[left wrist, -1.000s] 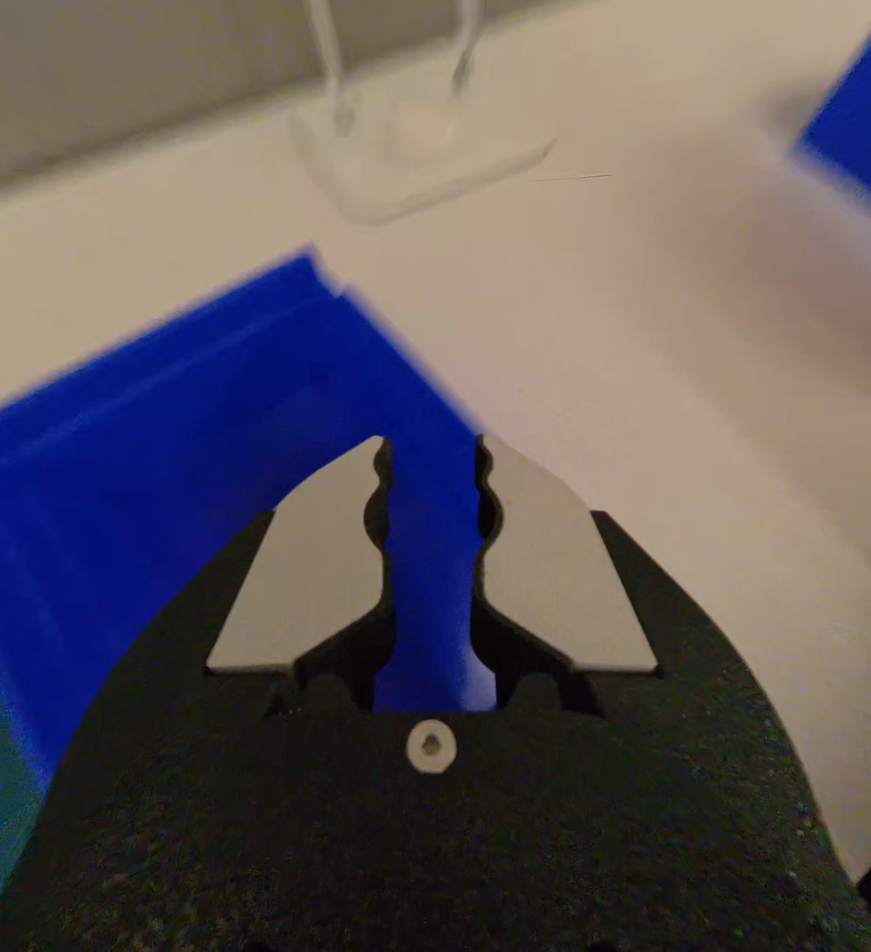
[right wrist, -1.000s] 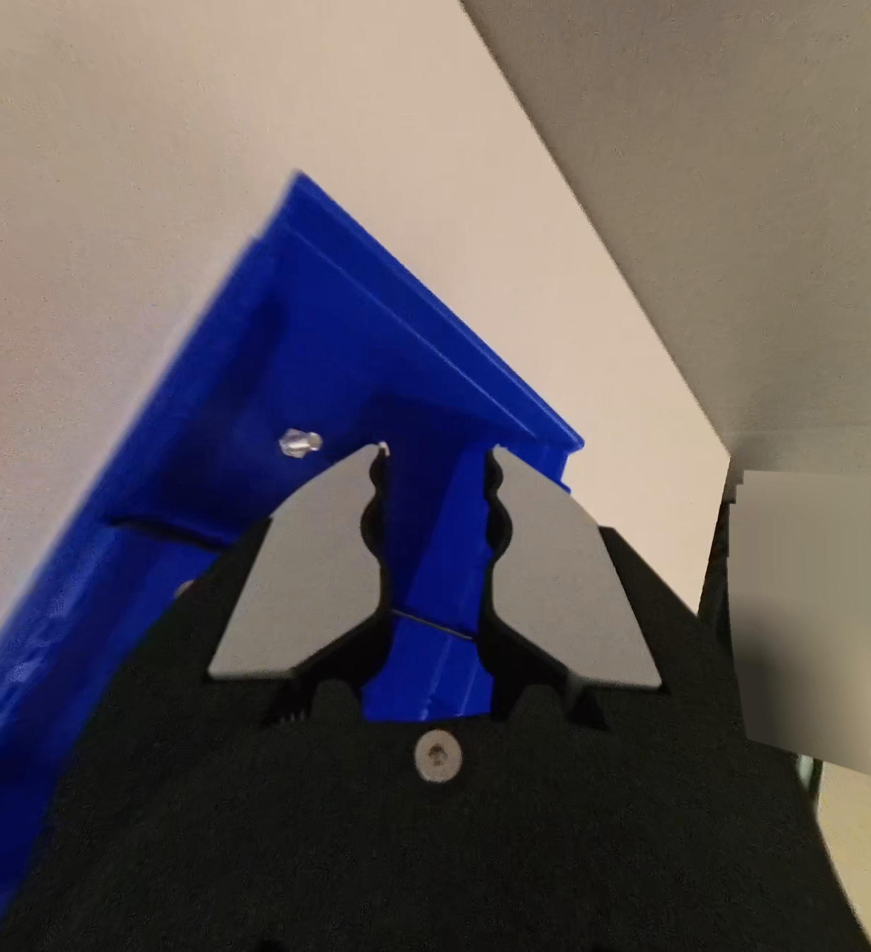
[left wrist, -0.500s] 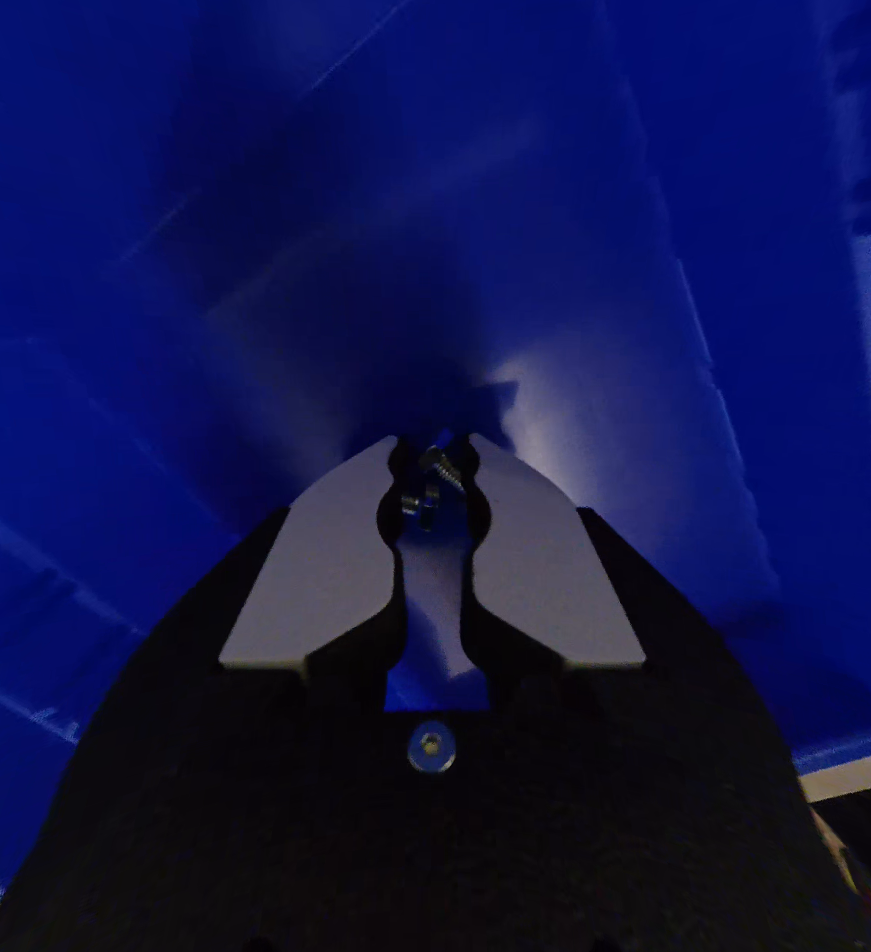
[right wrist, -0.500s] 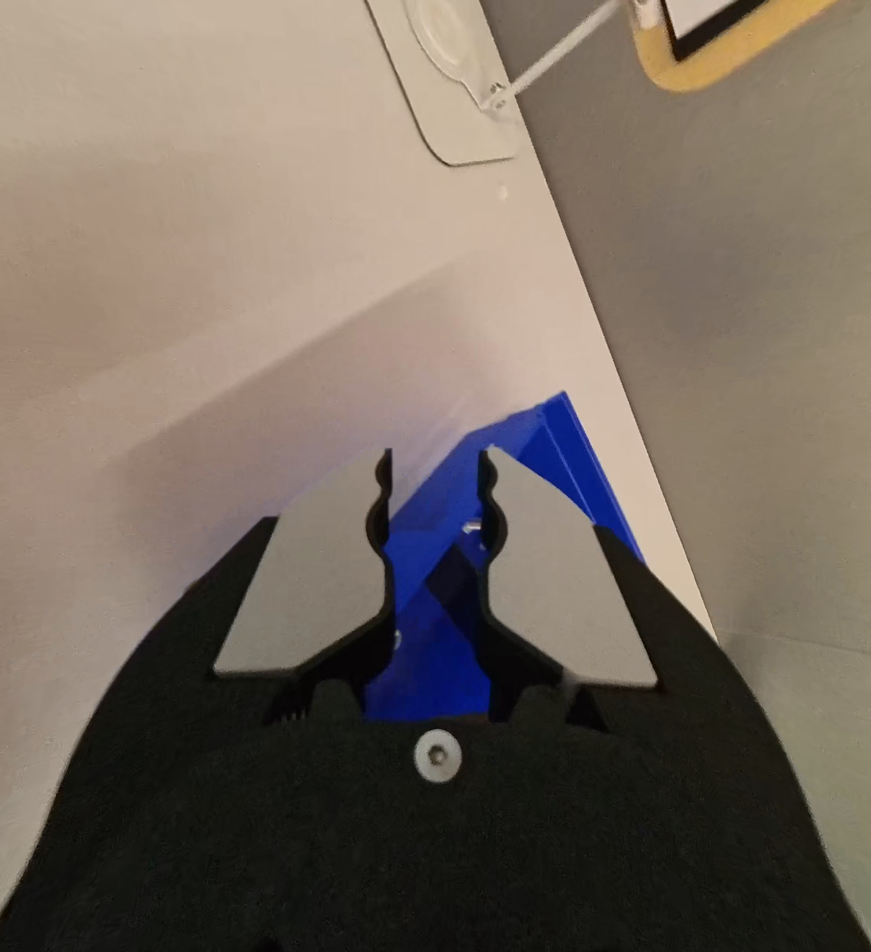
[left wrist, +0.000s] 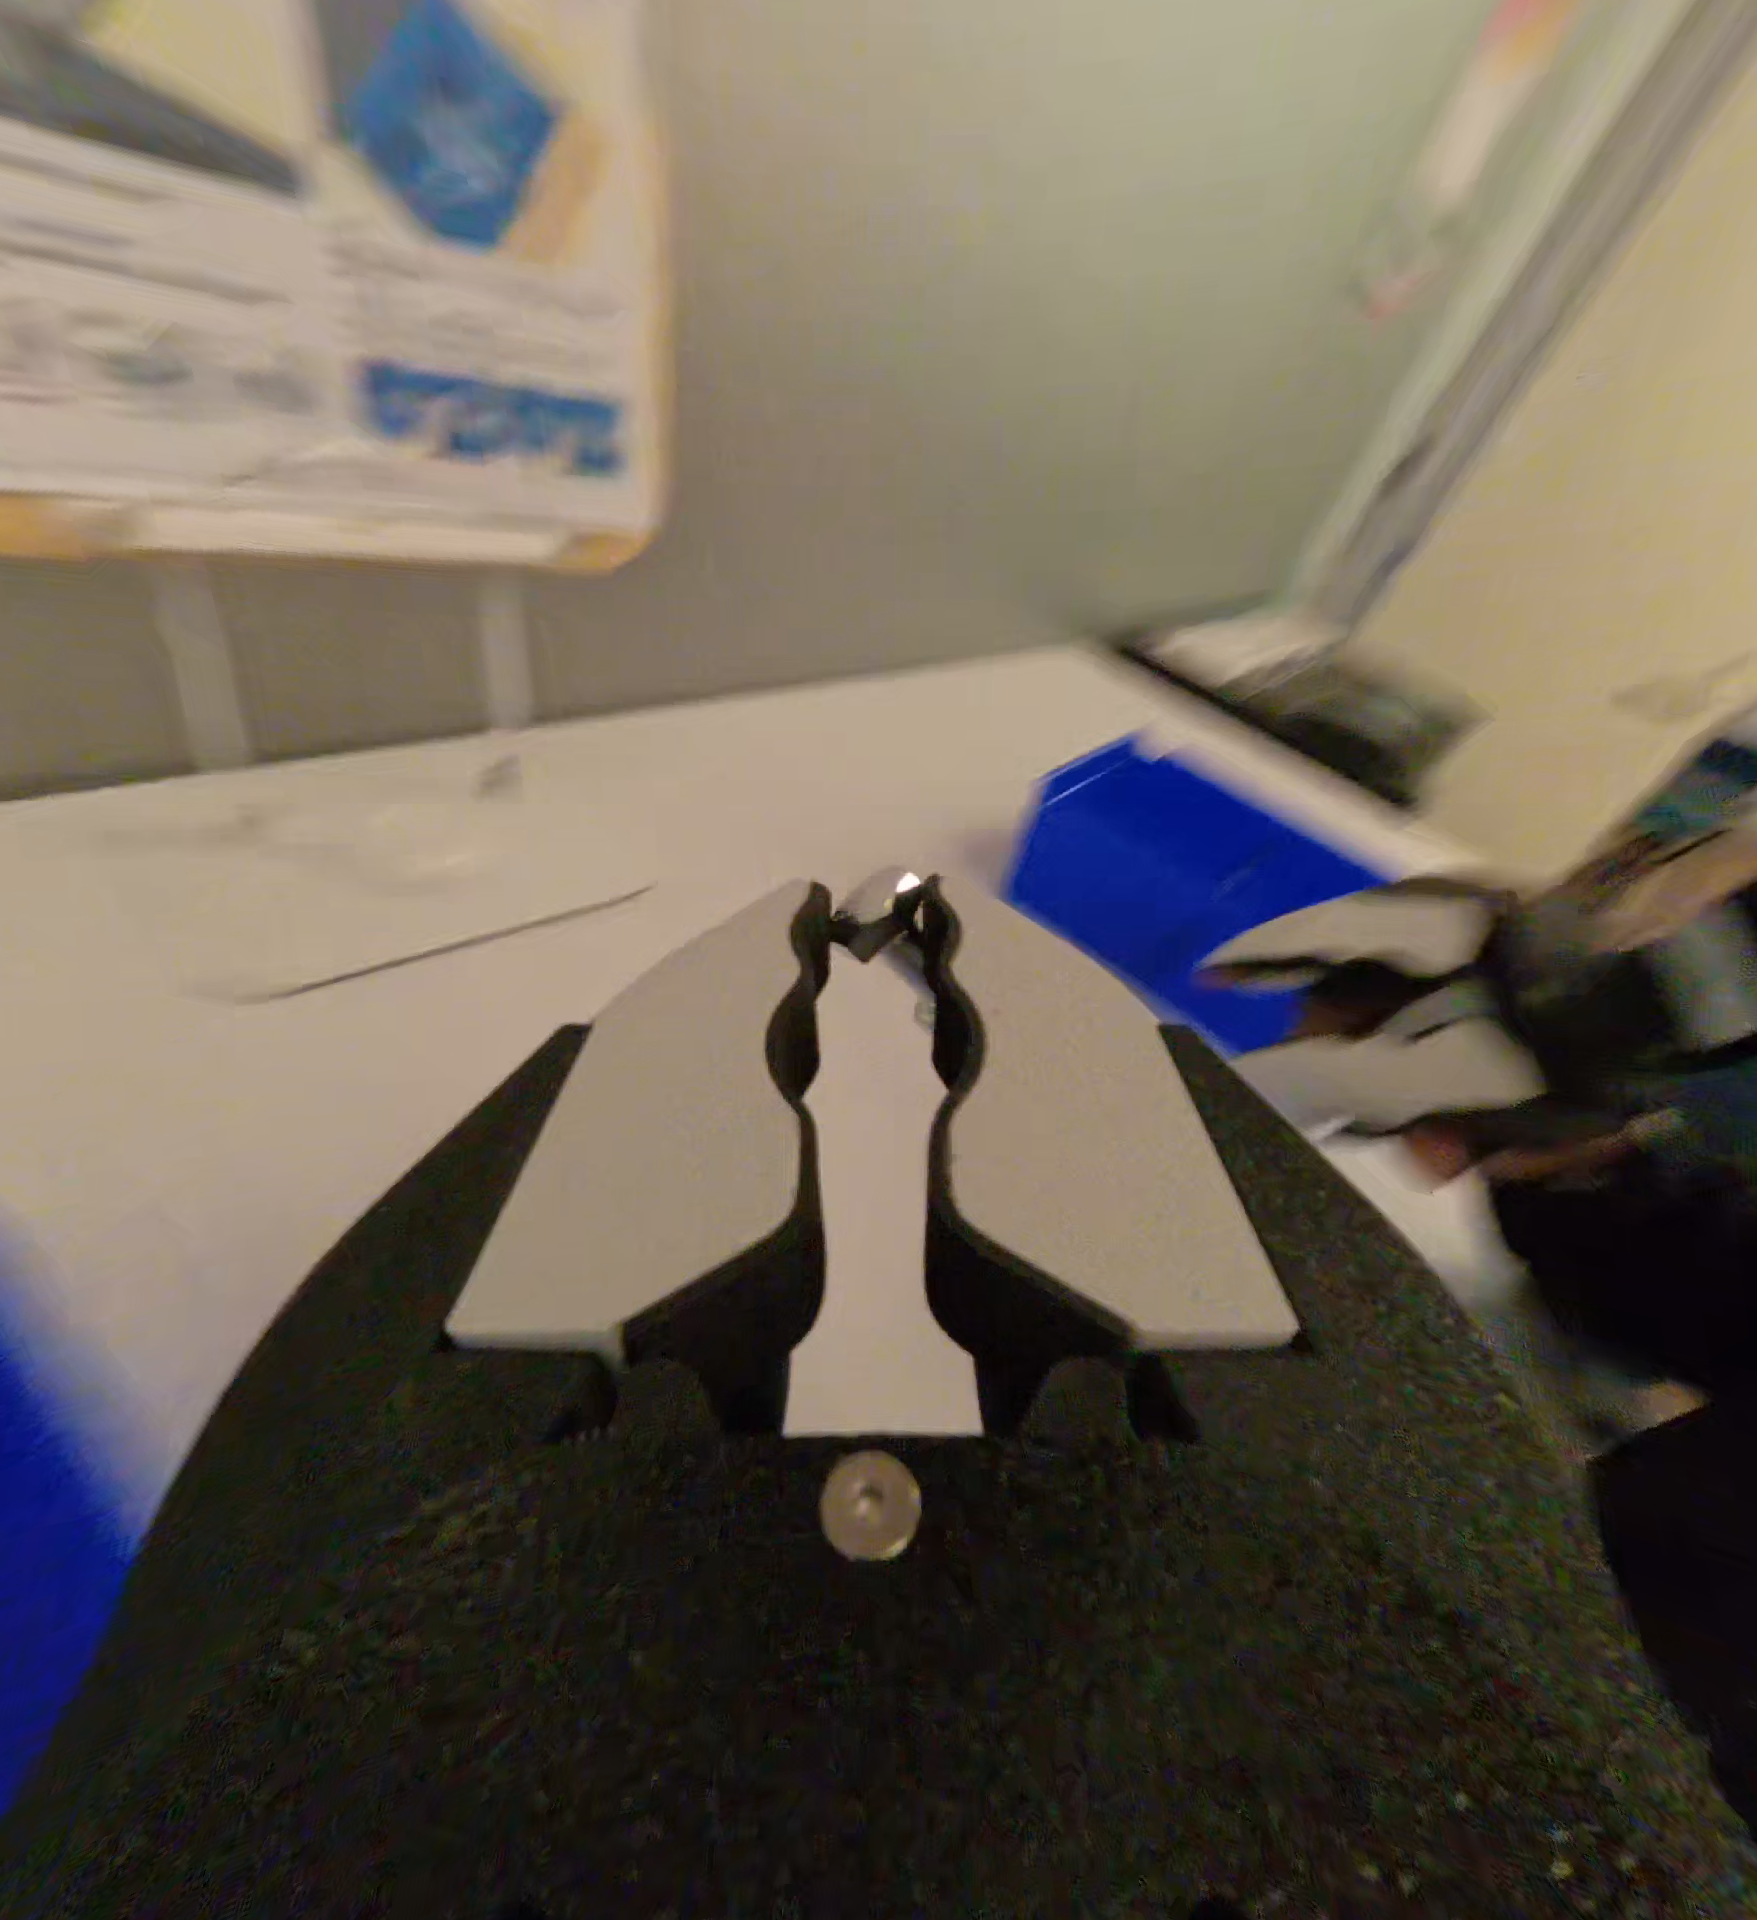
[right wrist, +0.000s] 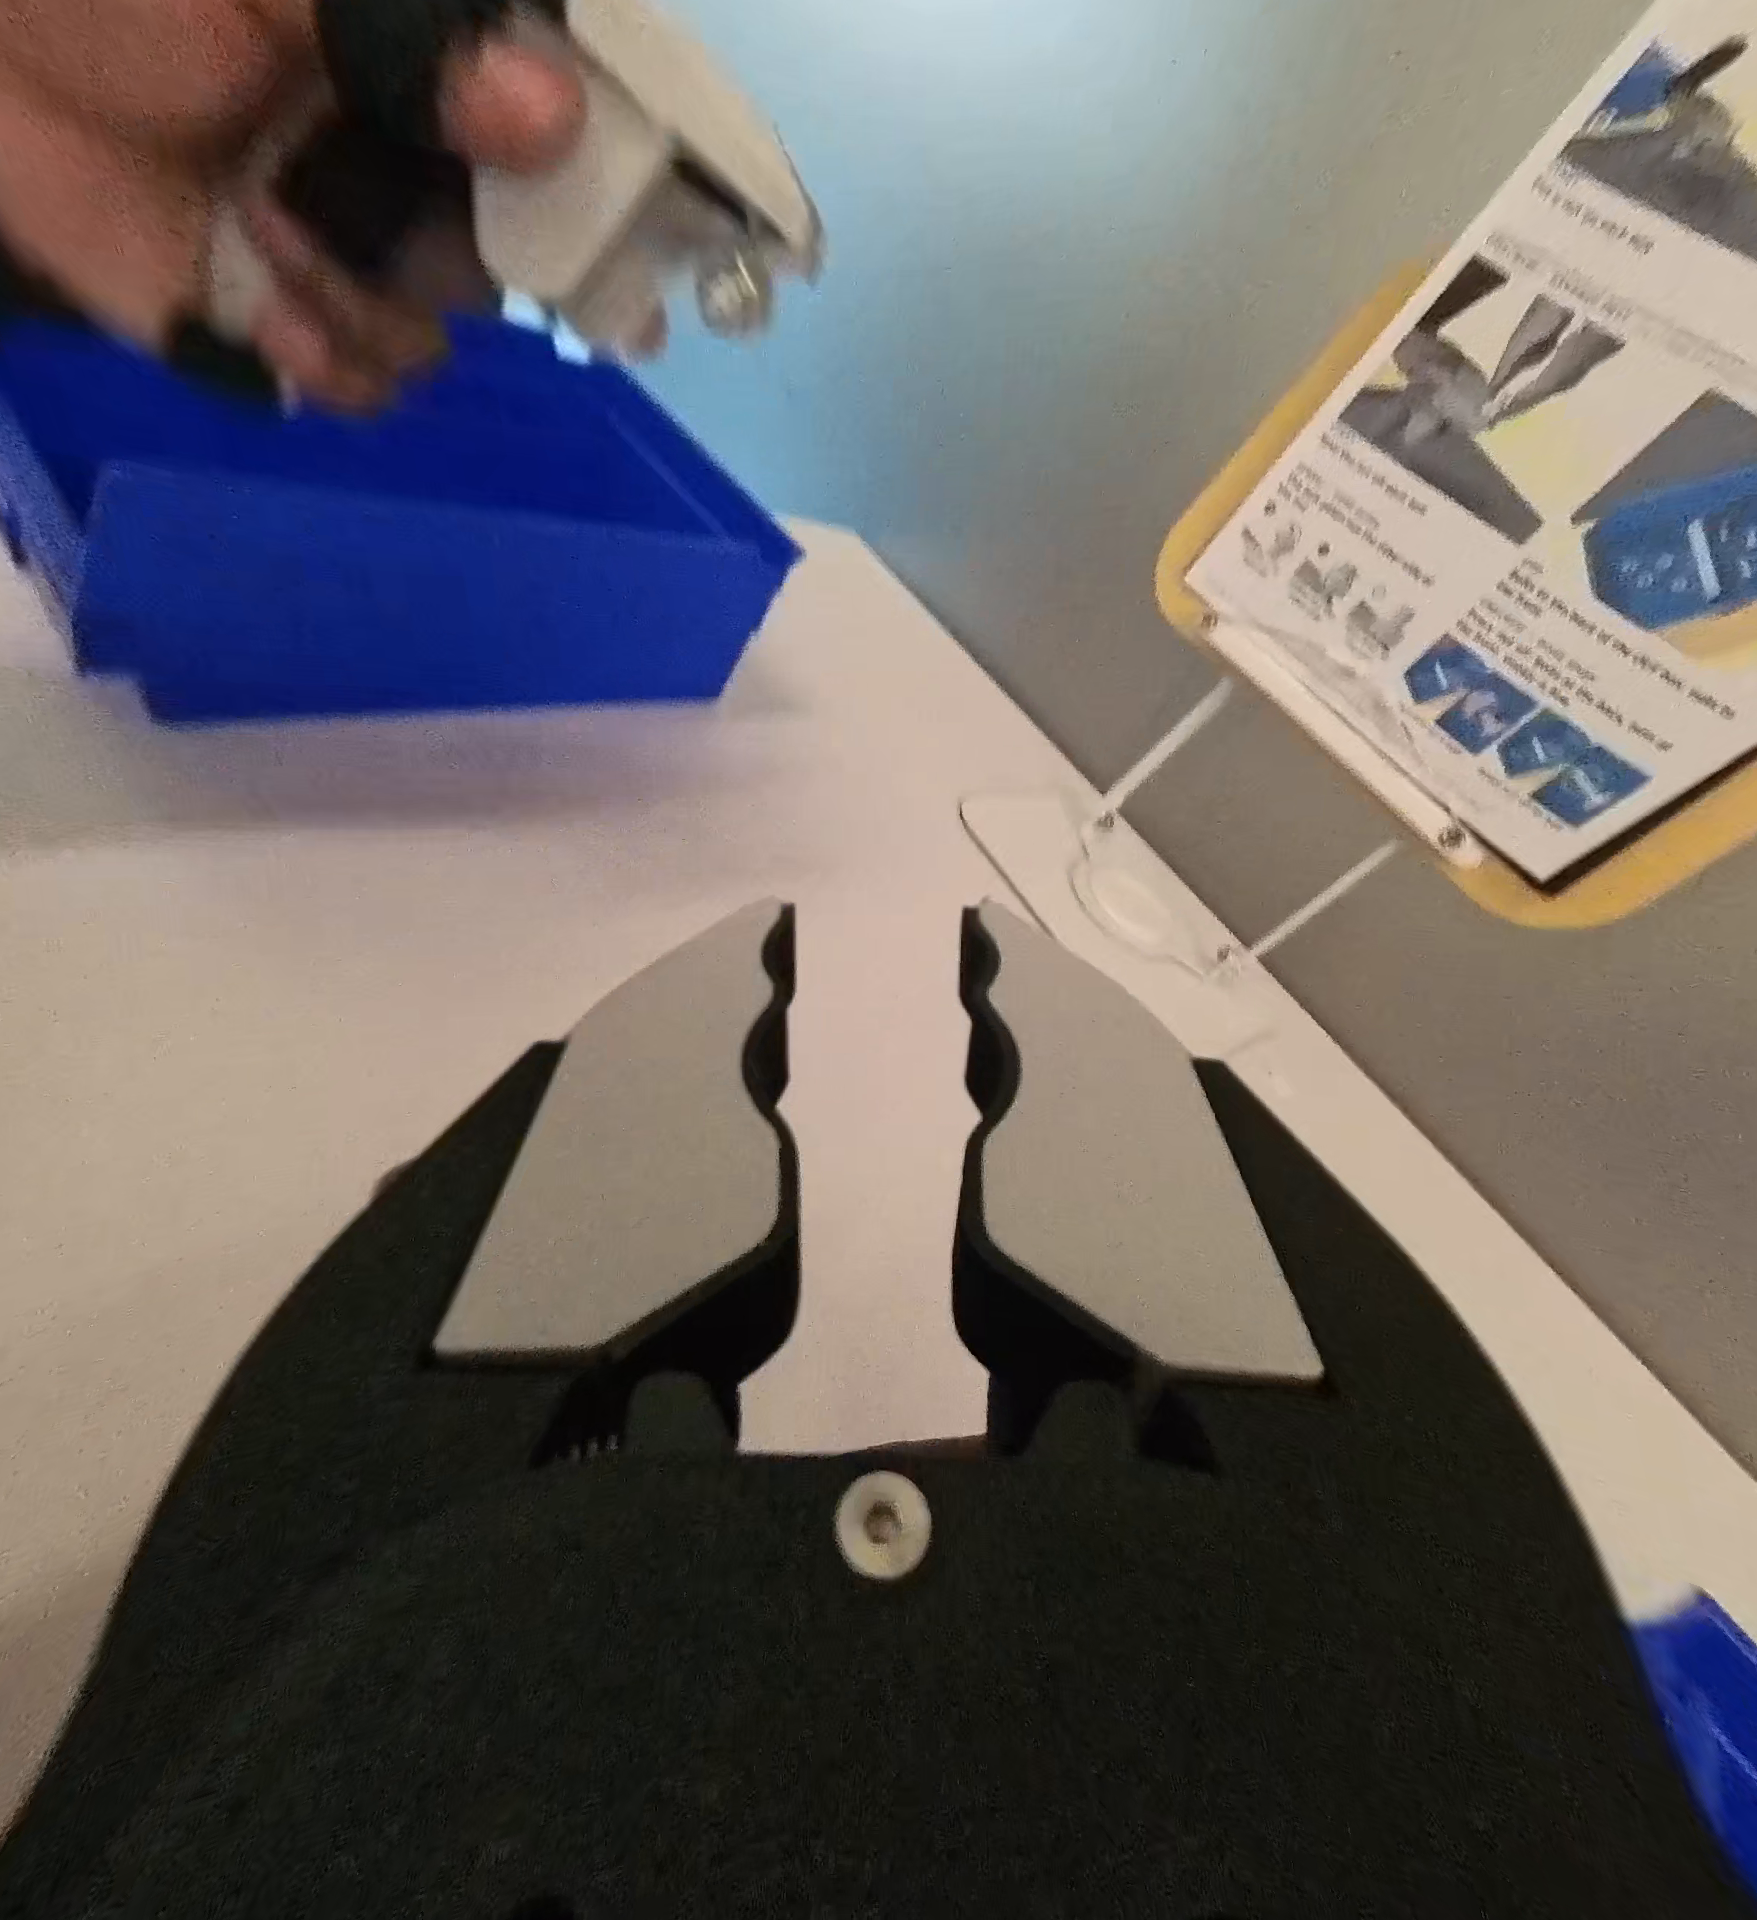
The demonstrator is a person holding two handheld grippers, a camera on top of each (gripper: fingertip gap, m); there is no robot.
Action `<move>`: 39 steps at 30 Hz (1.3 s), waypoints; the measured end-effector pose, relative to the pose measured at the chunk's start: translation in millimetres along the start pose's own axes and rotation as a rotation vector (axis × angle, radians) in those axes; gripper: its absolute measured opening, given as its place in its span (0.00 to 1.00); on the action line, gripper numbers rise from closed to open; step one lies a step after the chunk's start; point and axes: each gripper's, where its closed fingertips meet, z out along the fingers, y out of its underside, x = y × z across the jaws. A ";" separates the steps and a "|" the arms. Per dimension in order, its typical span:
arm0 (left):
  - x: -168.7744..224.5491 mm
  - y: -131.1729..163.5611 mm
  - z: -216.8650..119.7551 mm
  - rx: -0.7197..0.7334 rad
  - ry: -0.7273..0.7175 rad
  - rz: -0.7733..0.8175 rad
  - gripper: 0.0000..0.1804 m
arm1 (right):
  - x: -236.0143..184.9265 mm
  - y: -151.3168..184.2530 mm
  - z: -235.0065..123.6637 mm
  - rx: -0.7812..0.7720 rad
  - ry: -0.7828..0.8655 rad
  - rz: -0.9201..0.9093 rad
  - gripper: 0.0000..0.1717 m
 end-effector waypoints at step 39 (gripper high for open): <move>138.0 132.3 43.5 -0.169 0.913 -0.006 0.13 | -58.5 14.4 -32.6 0.401 -0.413 -0.173 0.11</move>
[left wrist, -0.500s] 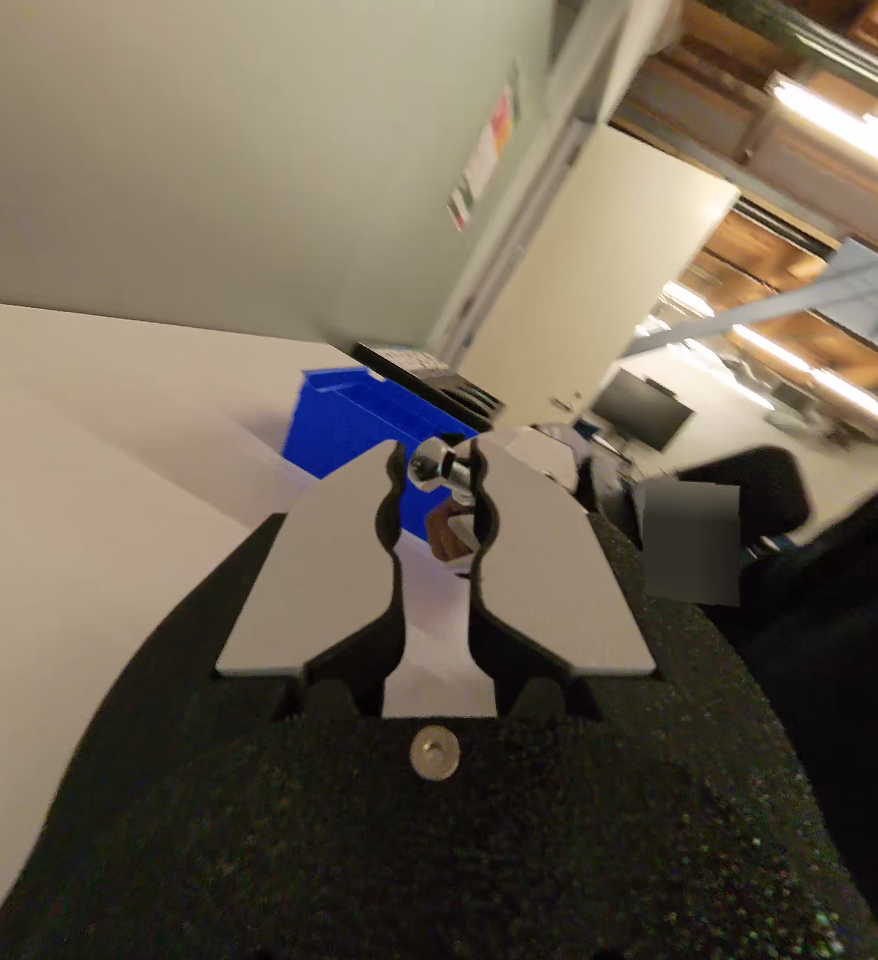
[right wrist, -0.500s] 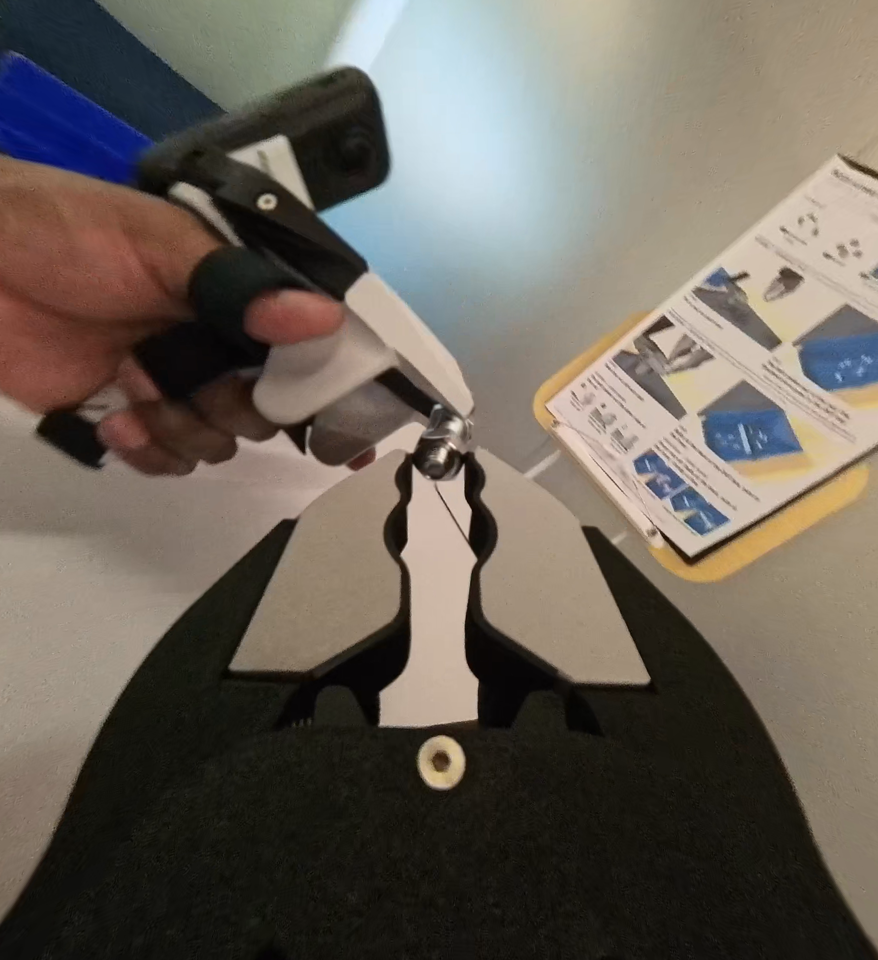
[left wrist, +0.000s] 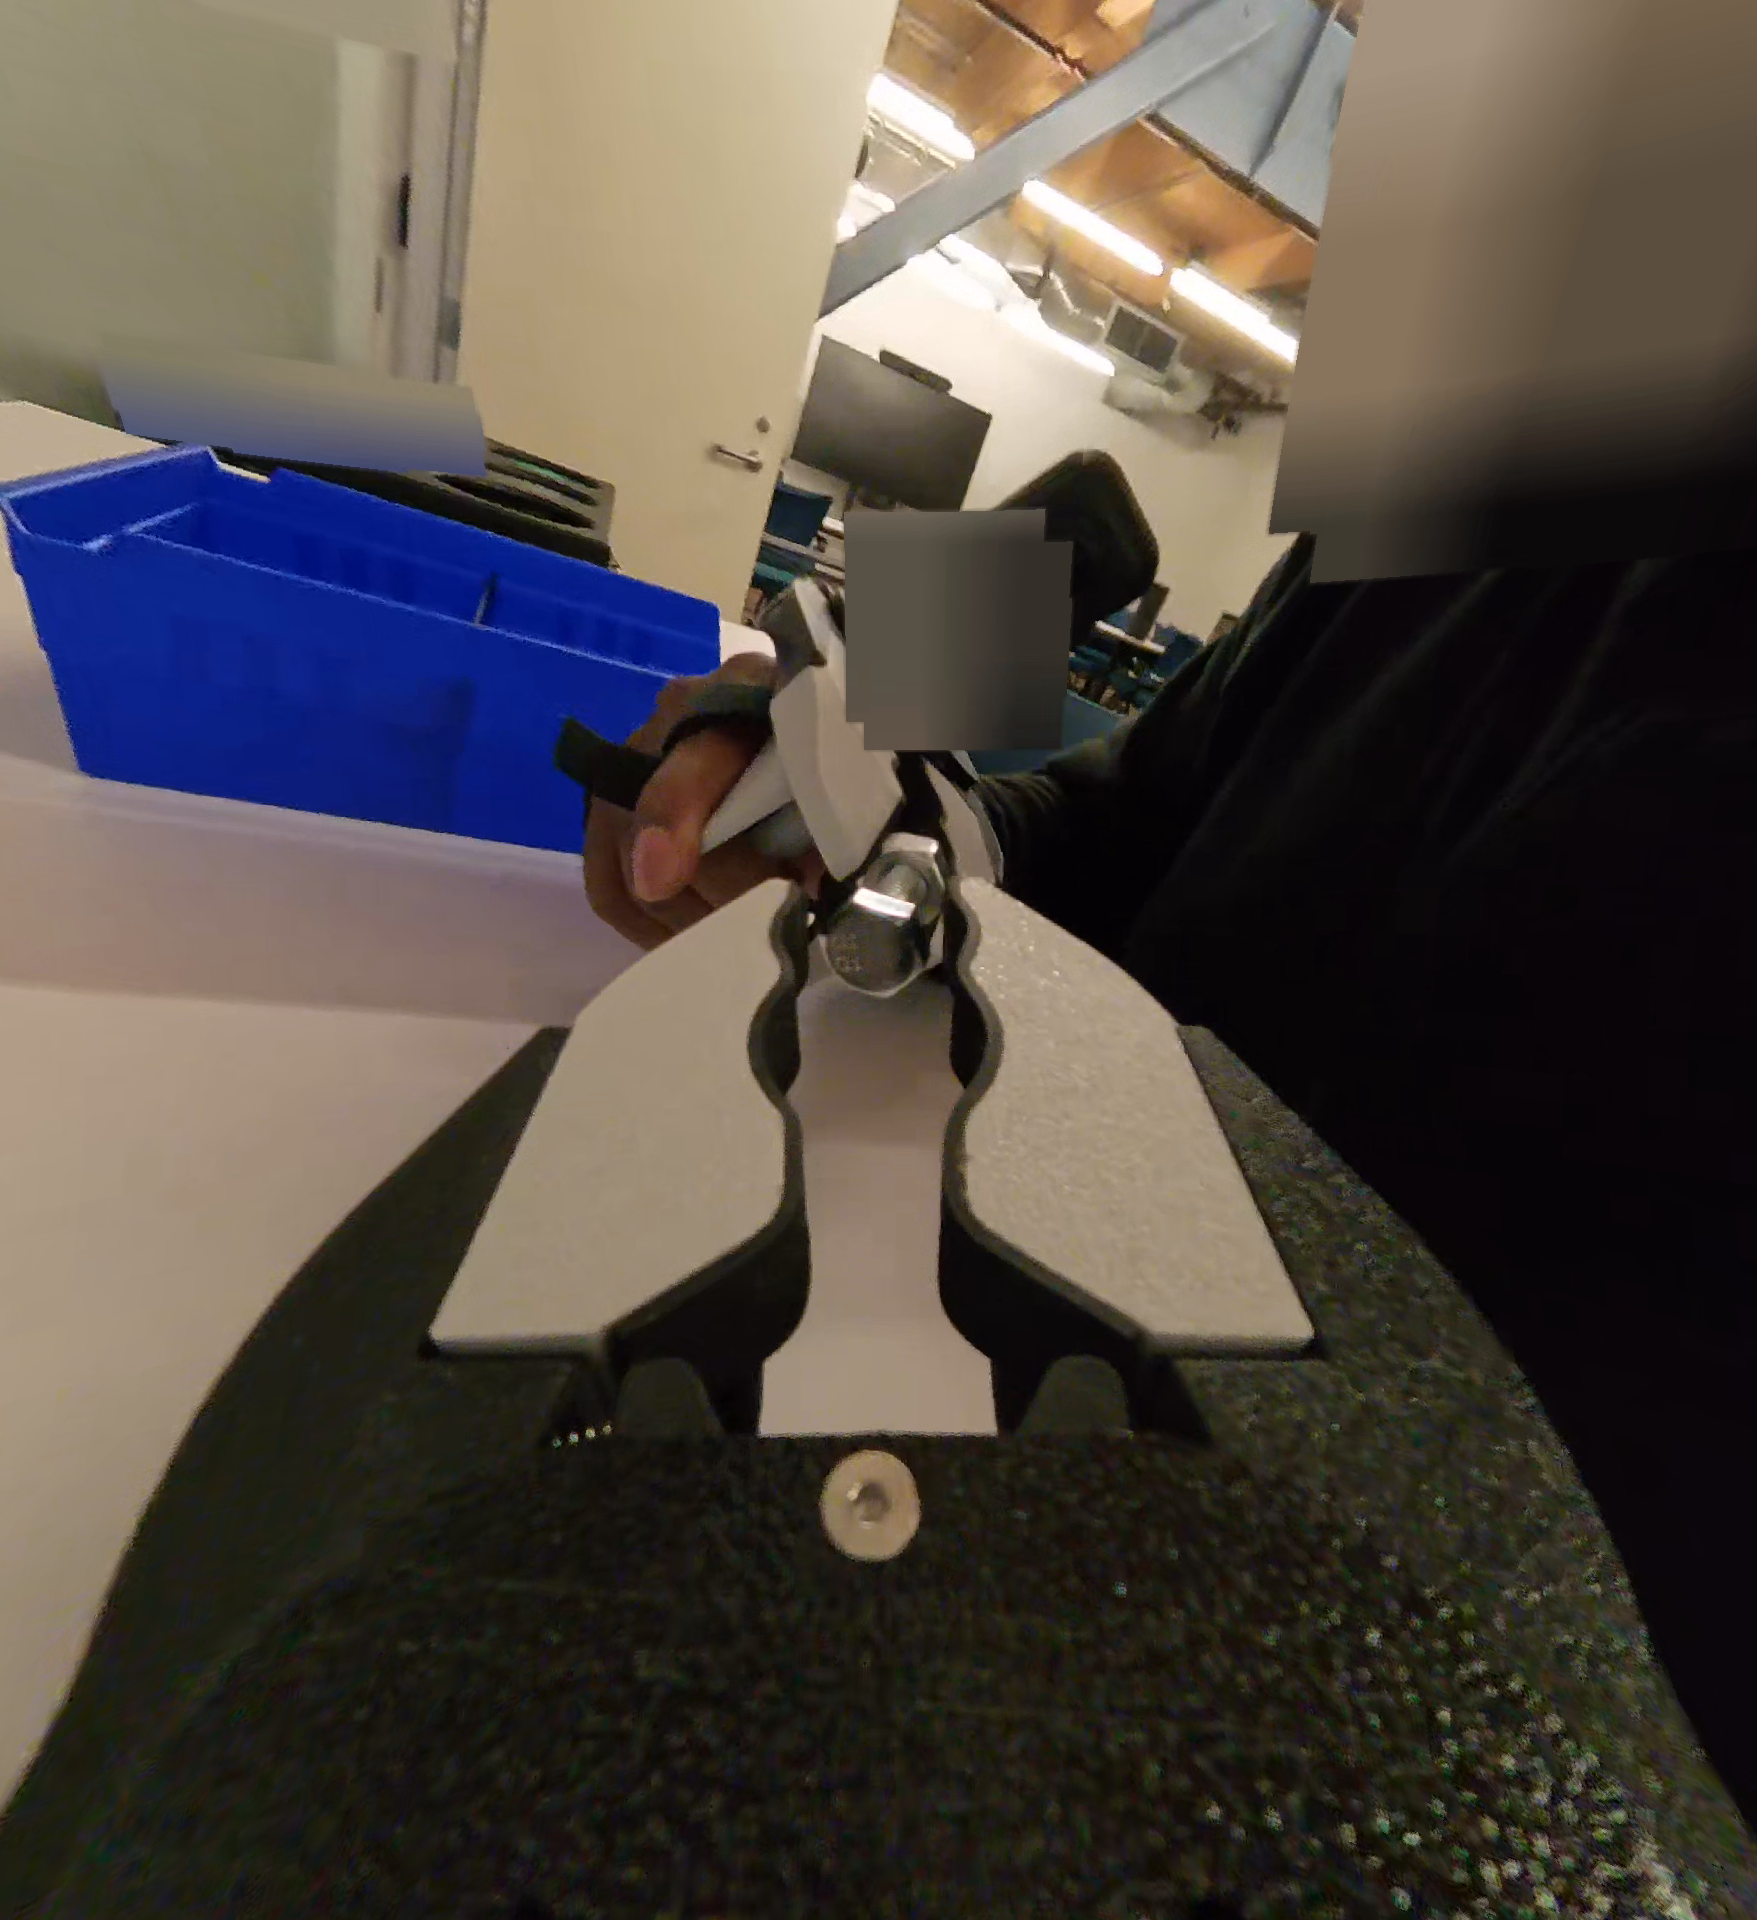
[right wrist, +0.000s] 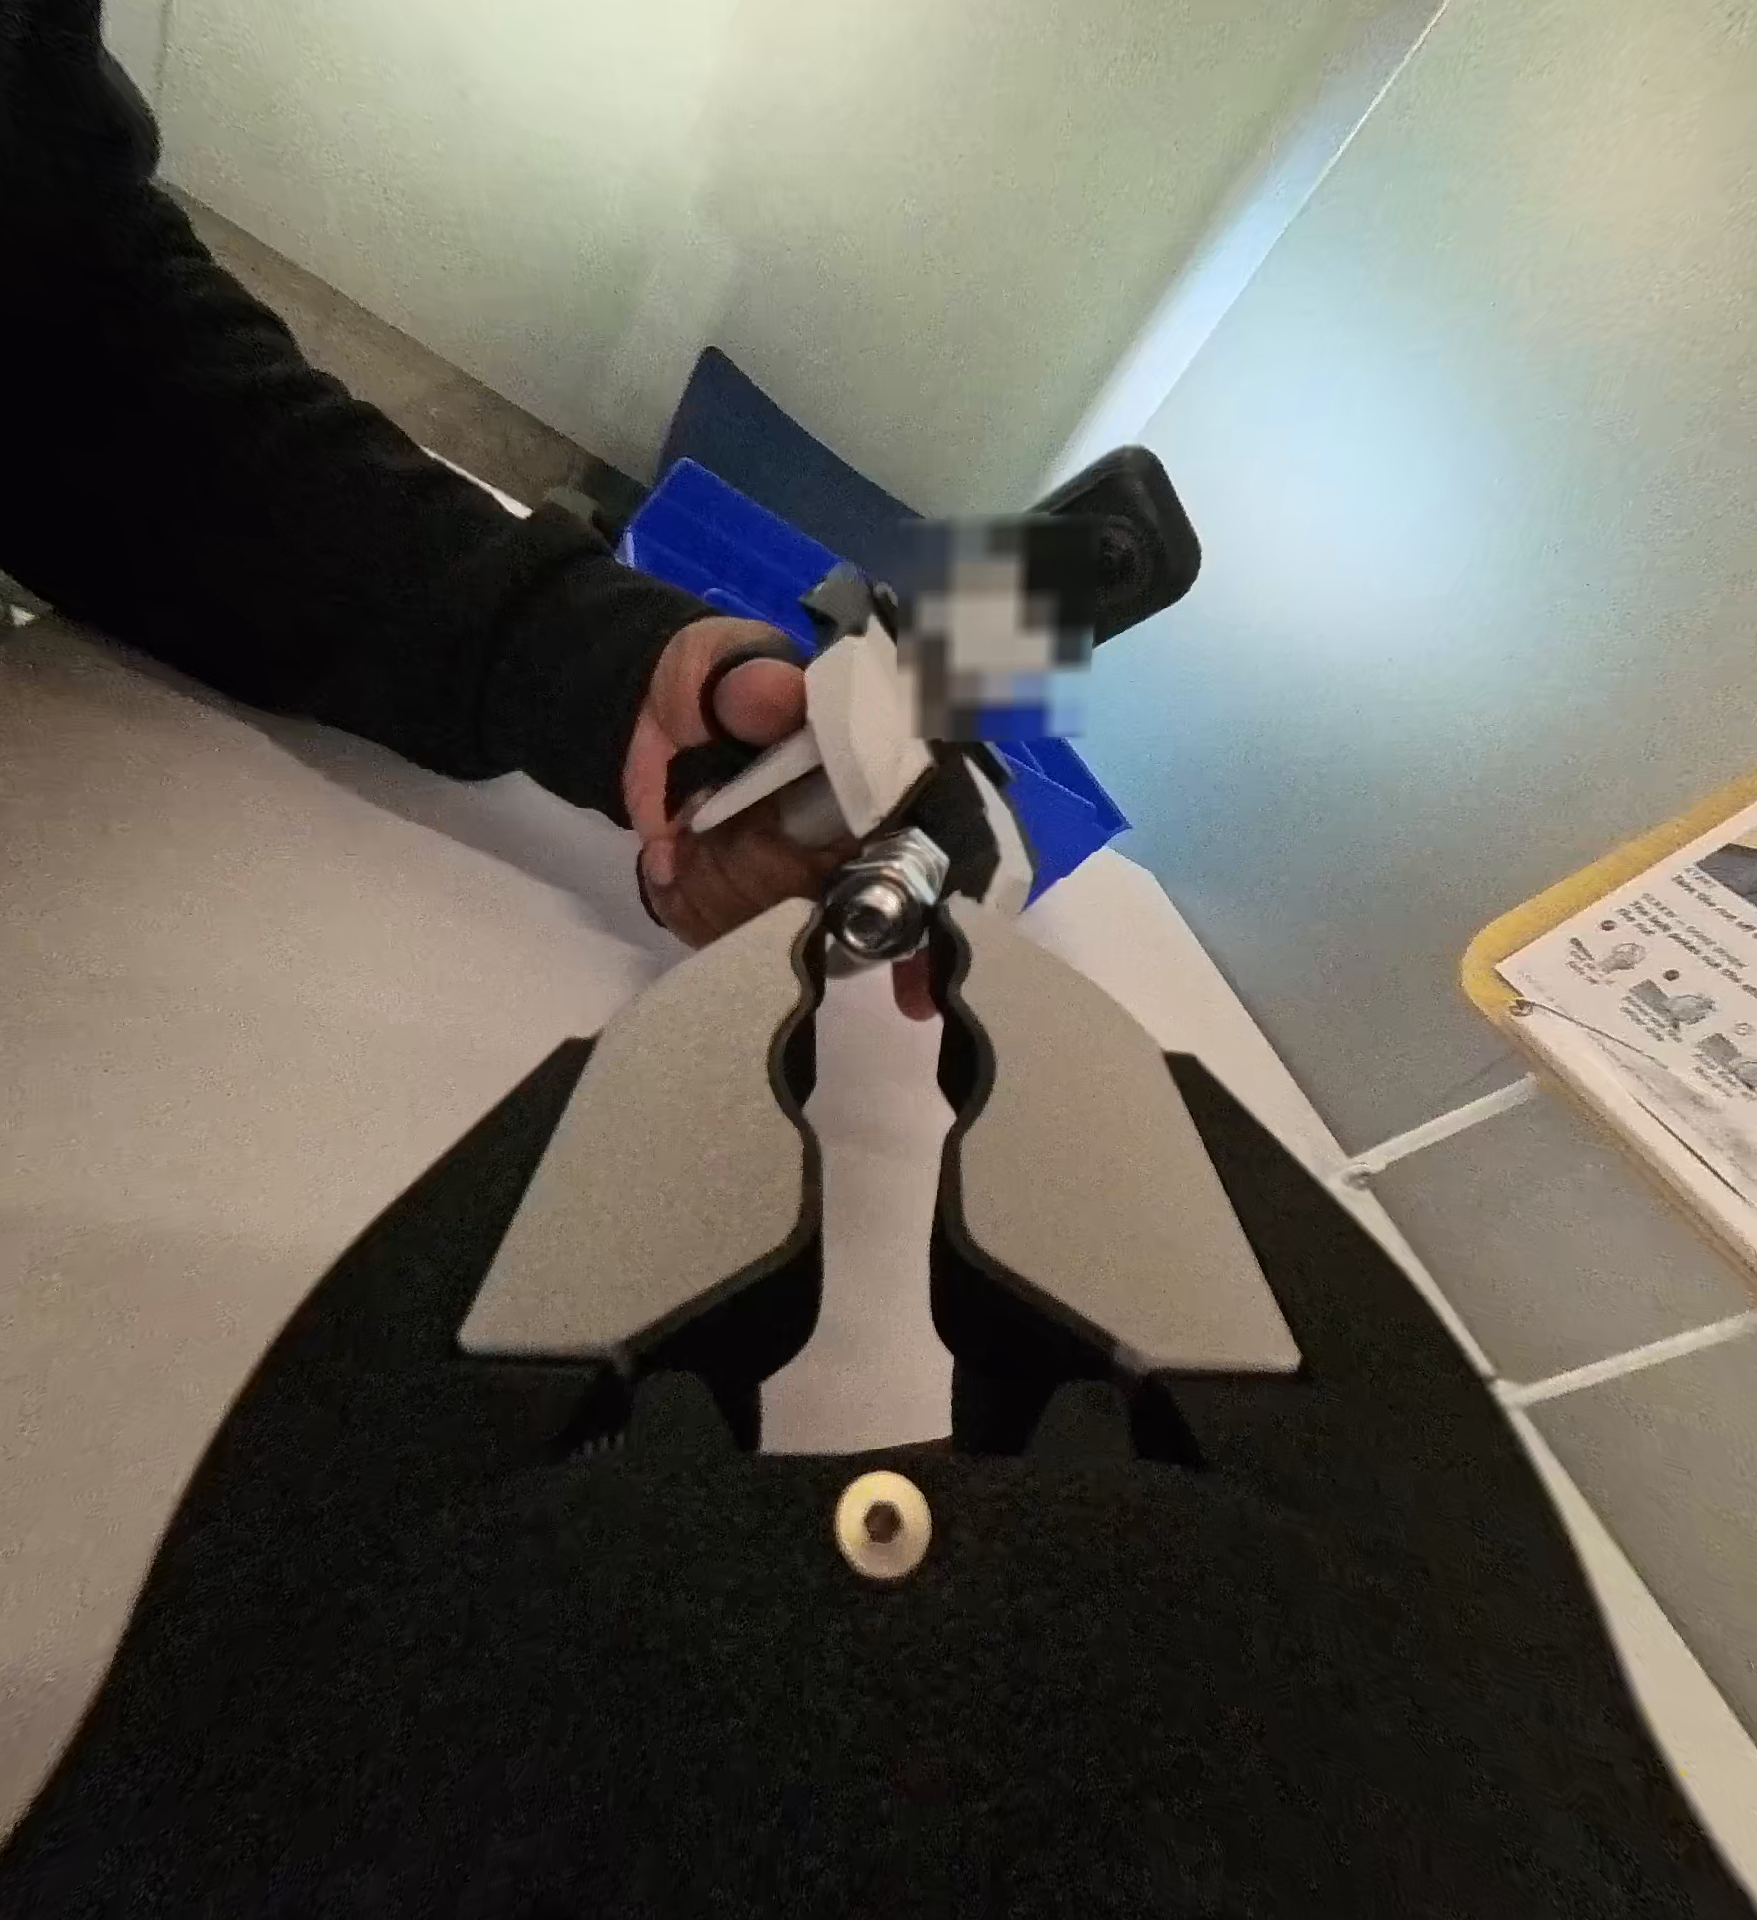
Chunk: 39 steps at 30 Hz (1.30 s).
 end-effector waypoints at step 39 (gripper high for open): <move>-9.6 7.5 -5.9 0.008 -0.115 0.215 0.10 | 0.9 14.1 1.7 0.037 -0.037 0.362 0.12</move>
